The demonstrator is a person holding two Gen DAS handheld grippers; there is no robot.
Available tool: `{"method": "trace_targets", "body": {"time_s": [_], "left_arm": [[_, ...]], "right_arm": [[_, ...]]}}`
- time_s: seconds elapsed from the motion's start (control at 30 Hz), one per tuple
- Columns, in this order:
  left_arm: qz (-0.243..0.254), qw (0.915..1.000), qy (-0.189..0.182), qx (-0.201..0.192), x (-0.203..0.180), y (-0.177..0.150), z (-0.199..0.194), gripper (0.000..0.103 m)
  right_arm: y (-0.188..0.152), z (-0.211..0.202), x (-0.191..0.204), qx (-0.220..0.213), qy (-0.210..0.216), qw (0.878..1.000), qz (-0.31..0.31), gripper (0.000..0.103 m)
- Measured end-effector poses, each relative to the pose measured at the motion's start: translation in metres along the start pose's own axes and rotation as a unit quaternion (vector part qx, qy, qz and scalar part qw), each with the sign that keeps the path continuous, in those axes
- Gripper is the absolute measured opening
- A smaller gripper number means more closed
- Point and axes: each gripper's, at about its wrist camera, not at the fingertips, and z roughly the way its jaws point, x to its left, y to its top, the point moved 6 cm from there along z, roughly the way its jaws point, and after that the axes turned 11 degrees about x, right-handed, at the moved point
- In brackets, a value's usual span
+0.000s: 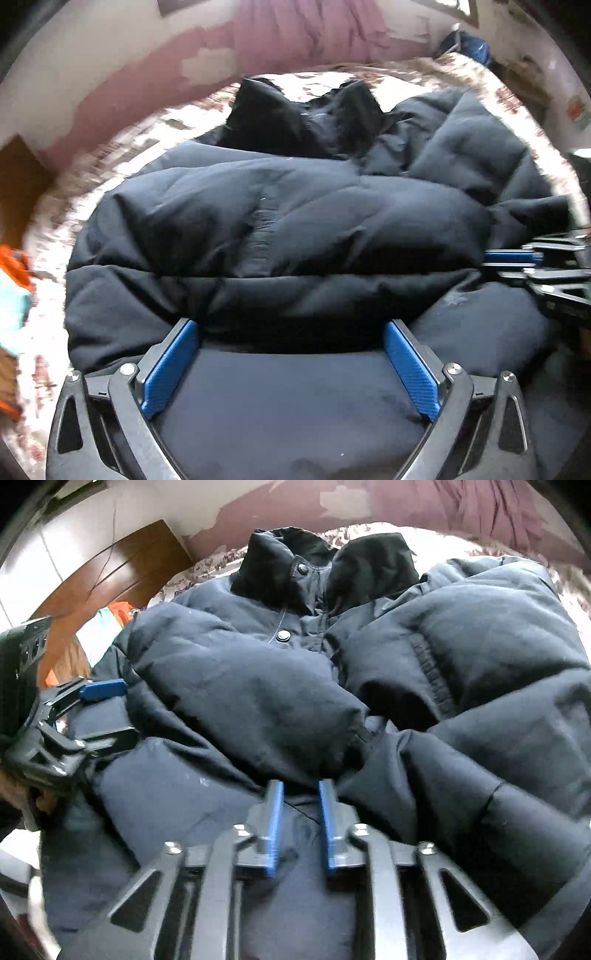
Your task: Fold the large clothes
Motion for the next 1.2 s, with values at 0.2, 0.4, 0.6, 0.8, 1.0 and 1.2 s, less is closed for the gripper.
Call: {"method": "trace_targets", "body": {"time_s": [0.2,0.4,0.6,0.8,1.0,1.2], "left_arm": [[-0.088,0.9853,-0.146,0.016,0.043,0.04,-0.033,0.102],[-0.204,0.9733,-0.1,-0.029,0.101,0.096,-0.038,0.102],[-0.282,0.9523,-0.089,-0.074,0.127,0.148,-0.009,0.102],[-0.269,0.9551,-0.055,-0.112,0.118,0.196,0.012,0.102],[-0.232,0.9638,-0.035,-0.128,0.11,0.212,0.042,0.077],[-0.18,0.9706,-0.079,-0.139,0.097,0.219,0.04,0.012]], "right_arm": [[0.03,-0.031,-0.001,-0.014,-0.032,0.999,-0.015,0.07],[0.09,-0.043,-0.03,-0.051,-0.103,0.993,0.02,0.08],[0.152,-0.029,-0.065,-0.139,-0.1,0.978,0.118,0.08],[0.219,-0.003,-0.078,-0.174,-0.113,0.964,0.164,0.08],[0.244,0.034,-0.082,-0.134,-0.155,0.964,0.168,0.047],[0.234,0.021,-0.077,-0.131,-0.159,0.967,0.147,0.017]]}}
